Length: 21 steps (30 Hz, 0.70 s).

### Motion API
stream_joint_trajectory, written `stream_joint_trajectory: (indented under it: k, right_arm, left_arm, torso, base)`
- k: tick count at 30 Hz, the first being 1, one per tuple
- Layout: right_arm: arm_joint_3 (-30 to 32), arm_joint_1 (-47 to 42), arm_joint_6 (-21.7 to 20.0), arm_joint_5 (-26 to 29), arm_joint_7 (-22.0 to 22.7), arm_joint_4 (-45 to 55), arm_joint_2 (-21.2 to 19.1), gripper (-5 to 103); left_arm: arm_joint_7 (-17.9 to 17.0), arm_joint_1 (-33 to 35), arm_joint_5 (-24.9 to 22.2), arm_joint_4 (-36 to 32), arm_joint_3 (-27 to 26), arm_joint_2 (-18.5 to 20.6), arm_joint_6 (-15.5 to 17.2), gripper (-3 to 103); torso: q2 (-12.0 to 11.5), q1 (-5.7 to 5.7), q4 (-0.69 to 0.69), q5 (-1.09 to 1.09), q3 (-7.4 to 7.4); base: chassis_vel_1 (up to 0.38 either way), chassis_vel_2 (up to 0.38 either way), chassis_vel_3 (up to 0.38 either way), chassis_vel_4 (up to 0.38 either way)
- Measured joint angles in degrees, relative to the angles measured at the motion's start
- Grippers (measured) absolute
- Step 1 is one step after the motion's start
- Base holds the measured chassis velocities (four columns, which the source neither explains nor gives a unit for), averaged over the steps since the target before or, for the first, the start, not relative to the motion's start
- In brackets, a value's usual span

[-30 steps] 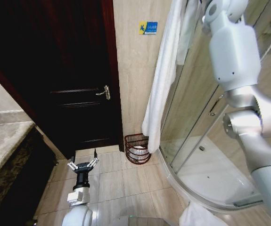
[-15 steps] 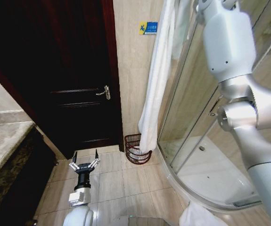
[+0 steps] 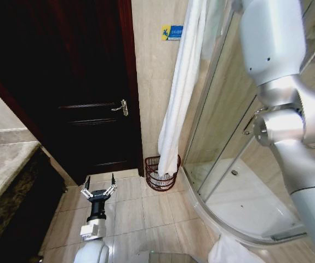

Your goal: Discard the used towel into the hamper.

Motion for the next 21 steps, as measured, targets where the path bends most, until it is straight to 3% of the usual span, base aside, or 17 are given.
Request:
stream_joint_trajectory:
  k: [11,21]
  right_arm:
    - [-0.20,2.32,-0.21,0.06,-0.33,-2.44,1.19,4]
    - [-0.89,1.69,-0.89,0.92,-0.24,-0.25,-0.10,4]
  left_arm:
    - [-0.16,0.50,0.62,-0.56,0.15,-0.48,-0.41,100]
    - [-0.19,0.96,1.46,-1.02,0.36,-1.00,-0.70,100]
  torso:
    - [0.00,-0.01,0.01,0.00,0.00]
    - [0.00,0.02,-0.01,0.01,0.01]
  base:
    - [-0.027,0.029,0.030,-0.026]
    - [-0.088,0.076,0.087,-0.084]
